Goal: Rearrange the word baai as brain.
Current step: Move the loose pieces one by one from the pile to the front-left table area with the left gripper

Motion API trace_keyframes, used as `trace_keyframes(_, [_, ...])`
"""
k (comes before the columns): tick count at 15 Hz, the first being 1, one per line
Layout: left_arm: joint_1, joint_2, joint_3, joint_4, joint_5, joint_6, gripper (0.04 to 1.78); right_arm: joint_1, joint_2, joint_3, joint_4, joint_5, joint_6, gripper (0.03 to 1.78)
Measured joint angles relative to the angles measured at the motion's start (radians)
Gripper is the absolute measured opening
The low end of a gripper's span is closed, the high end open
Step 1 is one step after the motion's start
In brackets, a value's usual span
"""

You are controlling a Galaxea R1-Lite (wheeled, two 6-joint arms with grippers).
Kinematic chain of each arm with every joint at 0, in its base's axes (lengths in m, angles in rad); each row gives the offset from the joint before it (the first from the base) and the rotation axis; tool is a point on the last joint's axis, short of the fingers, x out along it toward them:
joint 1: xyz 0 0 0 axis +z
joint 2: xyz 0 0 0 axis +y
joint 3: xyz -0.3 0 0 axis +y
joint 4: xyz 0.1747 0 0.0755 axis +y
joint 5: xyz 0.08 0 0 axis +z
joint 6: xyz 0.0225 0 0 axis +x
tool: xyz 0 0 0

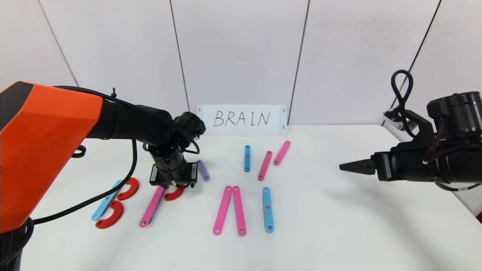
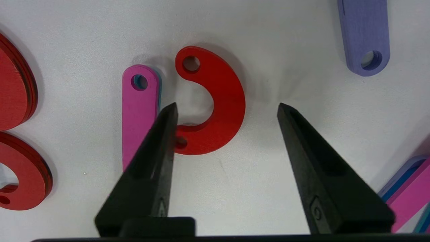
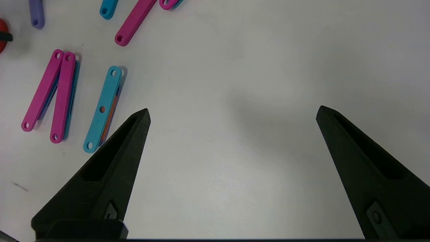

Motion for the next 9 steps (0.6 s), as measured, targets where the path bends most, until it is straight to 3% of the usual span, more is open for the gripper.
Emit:
trace_keyframes(4, [-0.010,-0.017,-0.005,-0.002,-0.032,0.001,1.64,0.001,0.000,0.000,0.000,0.000,0.000,1.73])
trace_keyframes(9, [-0.026,-0.018,-0.100,0.002,-0.032,0.005,1.75,0.004,0.000,0.000,0.000,-0.001,0.000,1.73])
